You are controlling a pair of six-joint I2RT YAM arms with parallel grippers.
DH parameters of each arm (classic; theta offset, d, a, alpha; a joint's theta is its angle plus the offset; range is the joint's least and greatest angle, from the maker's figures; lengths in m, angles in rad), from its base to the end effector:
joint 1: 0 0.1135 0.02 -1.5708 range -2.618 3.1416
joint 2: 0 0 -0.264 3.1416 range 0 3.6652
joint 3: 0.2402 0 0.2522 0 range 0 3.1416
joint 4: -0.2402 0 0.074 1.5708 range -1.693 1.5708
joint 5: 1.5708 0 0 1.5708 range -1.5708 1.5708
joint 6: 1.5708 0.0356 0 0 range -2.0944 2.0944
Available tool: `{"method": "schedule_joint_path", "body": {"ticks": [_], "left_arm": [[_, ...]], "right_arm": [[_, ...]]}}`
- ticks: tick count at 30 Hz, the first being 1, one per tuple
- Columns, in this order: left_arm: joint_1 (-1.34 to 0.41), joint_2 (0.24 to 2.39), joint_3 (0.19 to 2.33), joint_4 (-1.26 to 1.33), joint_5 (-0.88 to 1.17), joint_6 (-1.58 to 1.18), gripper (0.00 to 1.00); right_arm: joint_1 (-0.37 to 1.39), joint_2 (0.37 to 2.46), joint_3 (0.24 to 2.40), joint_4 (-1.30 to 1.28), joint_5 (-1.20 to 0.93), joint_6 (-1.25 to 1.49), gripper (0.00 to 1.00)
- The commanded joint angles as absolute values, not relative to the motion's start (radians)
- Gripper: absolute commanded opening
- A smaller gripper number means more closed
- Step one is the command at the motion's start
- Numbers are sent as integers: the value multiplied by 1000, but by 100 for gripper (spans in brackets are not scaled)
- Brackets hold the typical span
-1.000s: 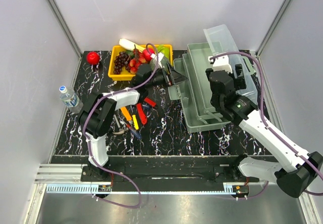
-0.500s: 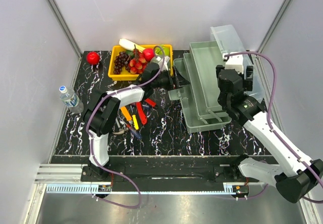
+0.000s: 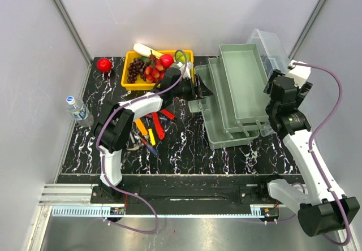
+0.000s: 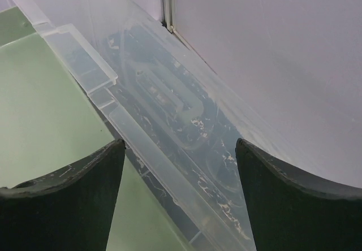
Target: Pack the tool kit
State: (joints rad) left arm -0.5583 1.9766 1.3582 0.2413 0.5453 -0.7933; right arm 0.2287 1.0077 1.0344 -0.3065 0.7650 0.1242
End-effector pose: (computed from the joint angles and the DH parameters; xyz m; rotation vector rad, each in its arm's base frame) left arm 0.3767 -0.2571 0.2245 0.1524 2.1653 -1.3717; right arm 0.2181 0.0254 0.3757 0.4298 1.7415 -0.4530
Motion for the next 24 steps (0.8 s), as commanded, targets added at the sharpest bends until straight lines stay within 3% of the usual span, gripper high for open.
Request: {"method": "schedule_joint_path", "body": {"ticks": [1, 15, 24], "left_arm": [[-549, 2025, 1367, 57, 469, -710, 80], [-549, 2037, 1359, 9, 454, -667, 80], [-549, 2112, 1443, 5, 457, -571, 81]], "right_arm": [[181, 1029, 944, -410, 592, 337, 84], [17, 1019, 733, -331, 583, 636, 90], [-35, 1029, 693, -330, 623, 669, 91]]}}
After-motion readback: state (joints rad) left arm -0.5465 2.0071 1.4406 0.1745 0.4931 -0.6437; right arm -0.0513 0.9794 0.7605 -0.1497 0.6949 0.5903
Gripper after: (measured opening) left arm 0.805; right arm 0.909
